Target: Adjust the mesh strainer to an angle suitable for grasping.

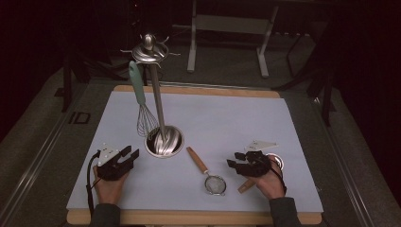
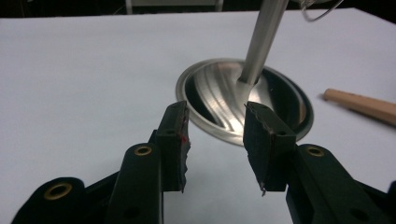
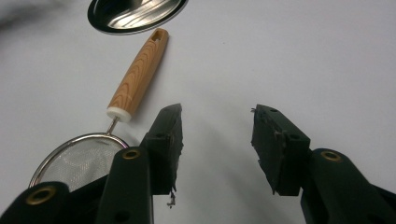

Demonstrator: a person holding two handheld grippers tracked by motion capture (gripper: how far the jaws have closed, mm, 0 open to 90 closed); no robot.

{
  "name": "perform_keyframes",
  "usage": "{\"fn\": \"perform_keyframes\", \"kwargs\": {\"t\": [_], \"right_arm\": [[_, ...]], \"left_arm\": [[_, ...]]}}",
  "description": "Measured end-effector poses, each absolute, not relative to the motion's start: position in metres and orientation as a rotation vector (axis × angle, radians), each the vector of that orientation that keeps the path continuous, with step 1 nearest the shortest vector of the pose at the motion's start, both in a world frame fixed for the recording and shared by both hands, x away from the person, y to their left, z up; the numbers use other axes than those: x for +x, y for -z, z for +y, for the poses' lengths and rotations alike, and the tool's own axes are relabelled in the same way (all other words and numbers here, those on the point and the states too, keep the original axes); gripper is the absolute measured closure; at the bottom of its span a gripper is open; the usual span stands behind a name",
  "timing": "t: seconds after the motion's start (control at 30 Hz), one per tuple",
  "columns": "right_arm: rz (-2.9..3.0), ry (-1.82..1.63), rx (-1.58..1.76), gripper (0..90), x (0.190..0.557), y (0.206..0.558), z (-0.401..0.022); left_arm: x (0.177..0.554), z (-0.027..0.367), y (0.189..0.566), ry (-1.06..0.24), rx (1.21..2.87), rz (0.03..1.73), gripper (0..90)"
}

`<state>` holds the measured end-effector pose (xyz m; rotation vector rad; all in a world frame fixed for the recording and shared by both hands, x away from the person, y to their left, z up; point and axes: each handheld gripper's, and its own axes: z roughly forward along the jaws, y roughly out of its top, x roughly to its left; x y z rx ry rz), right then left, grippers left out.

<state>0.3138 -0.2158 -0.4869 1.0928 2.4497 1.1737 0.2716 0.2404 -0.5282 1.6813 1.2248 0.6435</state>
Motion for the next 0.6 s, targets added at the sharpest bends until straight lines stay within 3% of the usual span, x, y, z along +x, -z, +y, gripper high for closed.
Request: {"fn": "perform_keyframes", "kwargs": {"t": [0.27, 0.6], "right_arm": [[2.499, -1.111, 1.050, 68.9, 0.317, 0.487, -0.197], [2.574, -1.055, 0.984, 72.6, 0.316, 0.492, -0.167]], "left_arm": [[0.274, 0.249, 0.535, -0.625, 1.662, 1.262, 60.5], [0.275, 0.251, 0.537, -0.630, 1.668, 1.268, 59.7]]}}
